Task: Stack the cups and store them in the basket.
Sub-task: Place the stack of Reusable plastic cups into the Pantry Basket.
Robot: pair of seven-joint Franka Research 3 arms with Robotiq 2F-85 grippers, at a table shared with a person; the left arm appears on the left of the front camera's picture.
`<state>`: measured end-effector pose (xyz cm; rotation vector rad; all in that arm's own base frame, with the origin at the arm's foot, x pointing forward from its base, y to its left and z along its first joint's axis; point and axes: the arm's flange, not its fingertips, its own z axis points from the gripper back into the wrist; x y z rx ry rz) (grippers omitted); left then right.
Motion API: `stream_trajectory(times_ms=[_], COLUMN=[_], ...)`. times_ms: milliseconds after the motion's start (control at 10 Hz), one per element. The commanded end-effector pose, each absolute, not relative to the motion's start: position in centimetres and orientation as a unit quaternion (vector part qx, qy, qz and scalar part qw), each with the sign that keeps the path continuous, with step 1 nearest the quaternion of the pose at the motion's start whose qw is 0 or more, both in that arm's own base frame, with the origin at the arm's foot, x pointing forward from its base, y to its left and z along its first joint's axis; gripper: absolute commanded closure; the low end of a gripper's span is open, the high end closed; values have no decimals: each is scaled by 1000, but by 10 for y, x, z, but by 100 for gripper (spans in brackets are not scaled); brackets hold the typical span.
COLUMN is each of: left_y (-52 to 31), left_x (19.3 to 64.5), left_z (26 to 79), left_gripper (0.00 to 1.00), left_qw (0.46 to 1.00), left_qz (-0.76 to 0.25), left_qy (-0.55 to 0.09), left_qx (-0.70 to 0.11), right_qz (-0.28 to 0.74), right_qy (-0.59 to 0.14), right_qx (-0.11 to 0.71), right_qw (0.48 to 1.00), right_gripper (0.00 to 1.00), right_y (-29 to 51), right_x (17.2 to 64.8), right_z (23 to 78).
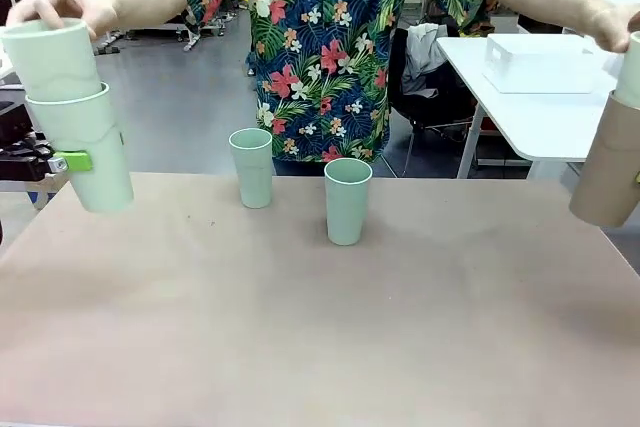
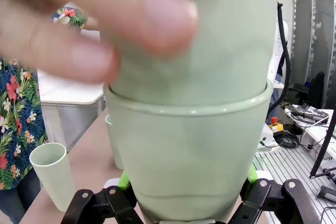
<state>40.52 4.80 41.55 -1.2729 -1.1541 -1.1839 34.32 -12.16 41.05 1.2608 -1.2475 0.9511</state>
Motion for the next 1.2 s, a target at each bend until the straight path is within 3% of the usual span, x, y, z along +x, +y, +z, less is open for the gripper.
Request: stream_trajectory(times_ms=[0, 1100], left_y=[48, 48], left_x=[405, 405], left_z=[418, 418], left_gripper=[13, 13], left_qw=[504, 504], left_qz=[-490, -490], left_qy=[-479, -479], left_qx=[-526, -526], right_qz=[404, 404], right_qy=[-527, -527], right_qx=[523, 523], right_qw=[535, 535], right_gripper=[14, 14], right_y=[-121, -121], right_x=[344, 344], right_z=[411, 411])
